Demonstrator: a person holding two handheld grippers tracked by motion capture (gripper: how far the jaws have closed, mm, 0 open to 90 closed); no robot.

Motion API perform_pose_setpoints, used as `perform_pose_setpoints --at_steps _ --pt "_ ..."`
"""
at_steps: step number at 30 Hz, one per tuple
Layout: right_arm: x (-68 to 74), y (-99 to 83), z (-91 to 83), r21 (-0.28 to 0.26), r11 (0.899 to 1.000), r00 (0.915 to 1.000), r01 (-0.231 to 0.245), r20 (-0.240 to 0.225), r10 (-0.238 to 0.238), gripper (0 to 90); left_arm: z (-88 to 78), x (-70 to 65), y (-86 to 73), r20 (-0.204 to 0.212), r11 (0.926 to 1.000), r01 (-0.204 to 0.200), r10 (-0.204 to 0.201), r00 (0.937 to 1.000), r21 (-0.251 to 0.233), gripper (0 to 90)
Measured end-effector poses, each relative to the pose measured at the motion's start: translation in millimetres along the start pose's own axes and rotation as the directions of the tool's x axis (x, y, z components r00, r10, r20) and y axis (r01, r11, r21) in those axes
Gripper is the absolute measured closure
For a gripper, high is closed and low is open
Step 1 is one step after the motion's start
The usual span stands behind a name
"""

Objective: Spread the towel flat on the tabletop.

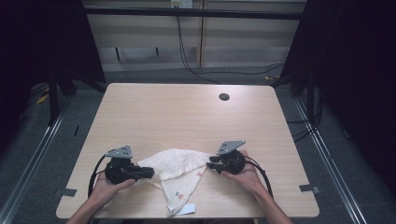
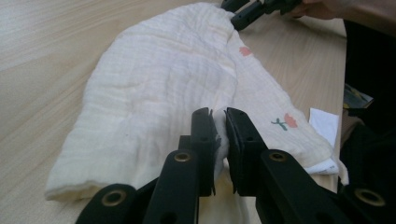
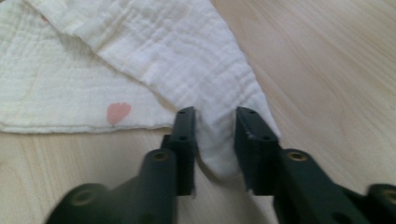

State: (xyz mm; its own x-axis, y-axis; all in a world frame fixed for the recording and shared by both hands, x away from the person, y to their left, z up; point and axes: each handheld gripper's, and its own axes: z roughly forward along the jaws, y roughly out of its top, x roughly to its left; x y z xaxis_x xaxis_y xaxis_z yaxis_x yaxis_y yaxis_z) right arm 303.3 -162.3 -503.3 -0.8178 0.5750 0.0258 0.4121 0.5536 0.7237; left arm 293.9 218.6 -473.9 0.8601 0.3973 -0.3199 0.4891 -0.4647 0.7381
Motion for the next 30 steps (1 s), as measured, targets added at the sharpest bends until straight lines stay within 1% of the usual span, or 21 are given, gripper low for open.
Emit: perform_pose_setpoints --at_steps 1,2,3,5,6,8,9,10,11,12,14,15,18,19,20,21,22,23,24,28,30 --pt "-0.4 0.1 0.5 -0.004 1.000 0.9999 -0.009 -0.011 0.009 85.2 2.0 -0.9 0.1 -0.009 0.9998 -0.012 0.012 0.9999 0.014 82.6" --pt "-1.0 0.4 -0.4 -0.004 1.000 0.9998 -0.014 -0.012 0.014 87.2 3.3 -0.9 -0.1 -0.003 0.9998 -0.008 0.008 1.0000 0.021 81.8" --pt "-2.5 0.5 -1.7 -0.012 1.000 0.9994 -0.027 -0.023 0.027 88.2 3.3 -0.9 -0.1 -0.003 0.9998 -0.008 0.008 1.0000 0.021 81.3" --pt "-3.7 1.1 -5.2 -0.024 0.999 0.9985 -0.047 -0.028 0.047 88.6 4.1 -1.6 -0.2 -0.015 0.9996 -0.014 0.015 0.9998 0.026 85.2" --pt "-4.4 1.4 -7.0 -0.032 0.998 0.9977 -0.057 -0.040 0.055 88.7 3.7 -1.3 -0.1 -0.013 0.9994 -0.014 0.015 0.9998 0.031 85.9" --pt "-4.9 2.3 -10.4 -0.044 0.997 0.9970 -0.064 -0.046 0.062 88.8 3.4 -1.3 -0.1 -0.015 0.9993 -0.016 0.017 0.9997 0.032 86.8" --pt "-5.4 2.9 -12.8 -0.053 0.996 0.9967 -0.067 -0.049 0.065 88.8 1.7 -0.4 -0.2 -0.008 0.9998 -0.008 0.008 0.9999 0.018 86.9" --pt "-6.0 3.4 -15.2 -0.062 0.995 0.9956 -0.078 -0.058 0.074 88.8 0.2 0.5 0.0 -0.007 0.9999 -0.009 0.009 0.9999 0.012 87.0" --pt "-7.0 4.0 -17.8 -0.071 0.994 0.9944 -0.088 -0.065 0.083 88.8 -1.0 0.6 0.0 -0.004 1.0000 -0.002 0.002 1.0000 0.003 87.1" --pt "-7.0 4.0 -17.8 -0.071 0.994 0.9944 -0.088 -0.065 0.083 88.8 -1.0 0.6 0.0 -0.004 1.0000 -0.002 0.002 1.0000 0.003 87.2" --pt "-9.3 4.7 -23.3 -0.090 0.990 0.9915 -0.109 -0.082 0.101 88.8 -2.7 1.3 0.3 0.004 0.9999 0.003 -0.003 1.0000 -0.017 87.2" --pt "-10.7 5.5 -28.5 -0.107 0.986 0.9880 -0.130 -0.097 0.120 88.8 -4.4 1.5 1.6 0.013 0.9994 0.008 -0.007 0.9999 -0.035 87.2" --pt "-11.9 7.3 -34.6 -0.116 0.985 0.9883 -0.131 -0.093 0.121 88.8 -6.7 -0.4 4.0 0.023 0.9981 0.009 -0.007 0.9997 -0.060 87.3" --pt "-12.6 8.1 -36.7 -0.119 0.984 0.9891 -0.130 -0.084 0.121 88.8 -8.0 -1.0 5.2 0.021 0.9976 0.002 -0.001 0.9998 -0.069 87.2" --pt "-12.6 8.1 -36.7 -0.119 0.984 0.9891 -0.130 -0.084 0.121 88.8 -8.0 -1.0 5.2 0.021 0.9976 0.002 -0.001 0.9998 -0.069 87.2" --pt "-13.9 10.5 -41.3 -0.129 0.982 0.9876 -0.140 -0.090 0.129 88.8 -9.3 -2.4 6.9 0.022 0.9970 0.000 0.002 0.9998 -0.077 87.2" --pt "-13.9 10.5 -41.3 -0.129 0.982 0.9876 -0.140 -0.090 0.129 88.8 -10.8 -4.0 8.7 0.016 0.9963 -0.007 0.008 0.9998 -0.086 87.2" --pt "-15.0 14.0 -46.4 -0.149 0.977 0.9857 -0.150 -0.099 0.136 88.8 -14.1 -5.4 12.1 0.011 0.9944 -0.018 0.020 0.9997 -0.104 87.2" --pt "-15.1 15.9 -48.8 -0.157 0.976 0.9853 -0.153 -0.100 0.138 88.8 -15.5 -5.6 13.4 0.002 0.9930 -0.025 0.025 0.9997 -0.115 87.3" --pt "-14.8 20.2 -55.7 -0.178 0.970 0.9816 -0.168 -0.121 0.148 88.8 -20.3 -4.1 15.1 0.001 0.9901 -0.016 0.016 0.9999 -0.140 87.3" --pt "-14.3 22.4 -59.2 -0.184 0.970 0.9832 -0.159 -0.118 0.139 88.8 -22.7 -3.7 15.0 -0.004 0.9888 -0.012 0.012 0.9999 -0.149 87.3"
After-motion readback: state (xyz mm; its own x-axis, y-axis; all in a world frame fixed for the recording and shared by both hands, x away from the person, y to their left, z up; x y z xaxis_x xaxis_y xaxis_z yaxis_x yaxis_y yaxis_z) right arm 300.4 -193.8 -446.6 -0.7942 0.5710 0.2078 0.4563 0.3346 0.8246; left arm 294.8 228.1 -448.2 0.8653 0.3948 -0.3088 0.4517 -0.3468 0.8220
